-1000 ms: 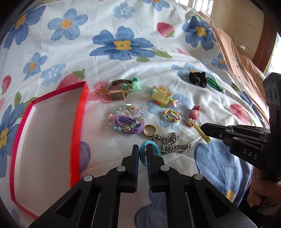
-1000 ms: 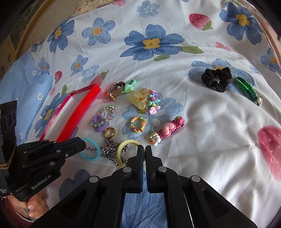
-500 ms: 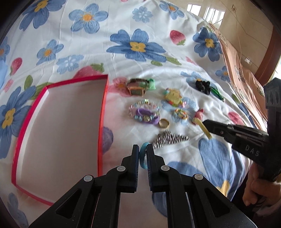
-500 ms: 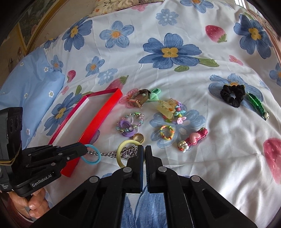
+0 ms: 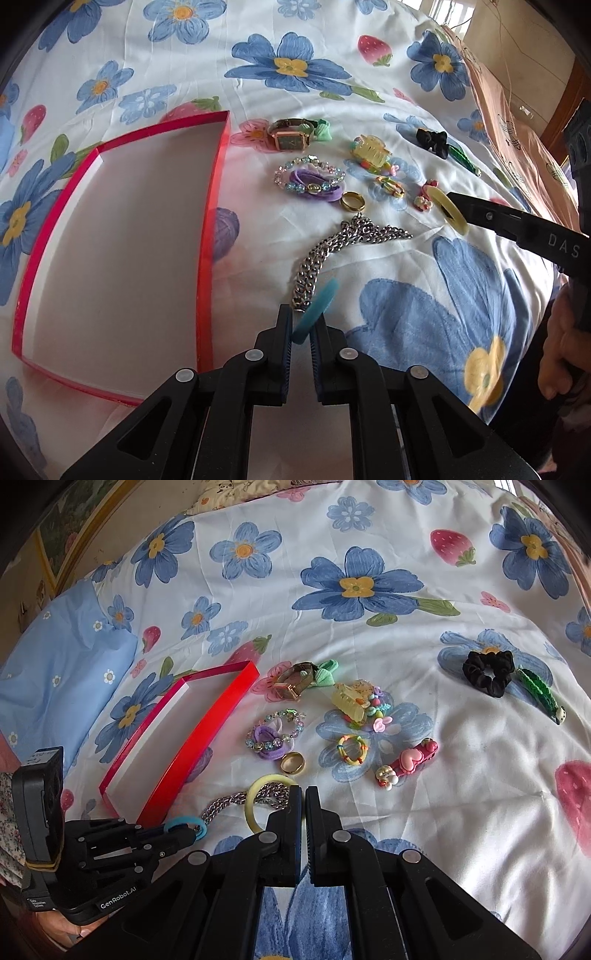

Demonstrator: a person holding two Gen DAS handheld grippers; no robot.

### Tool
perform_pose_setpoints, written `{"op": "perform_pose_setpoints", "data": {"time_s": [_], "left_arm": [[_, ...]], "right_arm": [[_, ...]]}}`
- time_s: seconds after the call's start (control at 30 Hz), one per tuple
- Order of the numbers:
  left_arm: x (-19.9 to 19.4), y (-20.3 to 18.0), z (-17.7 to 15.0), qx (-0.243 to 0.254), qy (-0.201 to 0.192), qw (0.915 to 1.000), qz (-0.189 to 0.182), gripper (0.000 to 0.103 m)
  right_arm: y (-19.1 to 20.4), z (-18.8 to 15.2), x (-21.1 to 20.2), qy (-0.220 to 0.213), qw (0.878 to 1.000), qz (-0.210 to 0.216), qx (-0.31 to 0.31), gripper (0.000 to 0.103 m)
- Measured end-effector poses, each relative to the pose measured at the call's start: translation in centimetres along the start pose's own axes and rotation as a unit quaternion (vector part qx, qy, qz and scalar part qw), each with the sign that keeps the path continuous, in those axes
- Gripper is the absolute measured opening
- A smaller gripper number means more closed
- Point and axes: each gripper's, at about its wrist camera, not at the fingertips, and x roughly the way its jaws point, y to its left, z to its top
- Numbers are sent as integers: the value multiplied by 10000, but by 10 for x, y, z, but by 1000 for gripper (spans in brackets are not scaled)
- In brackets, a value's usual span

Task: Organize jewelry
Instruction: 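Carry both hair ties over the red box with both tools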

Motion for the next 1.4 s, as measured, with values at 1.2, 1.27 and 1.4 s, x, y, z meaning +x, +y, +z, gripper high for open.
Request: {"op": "perform_pose_setpoints", "data": {"time_s": [1.2,1.27,1.4], "left_arm": [[-38,150,3,-1699,-205,9843,433,4],[-32,157,3,-1763,-124,9834,414,4],[-22,163,3,-1795,-14,9828,426,8]], "right_arm": [[173,27,104,867,9772,1427,-1314,2],[178,22,113,990,9754,1425,-1357,2],[180,17,124,1172,9731,1370,-1432,3]]}}
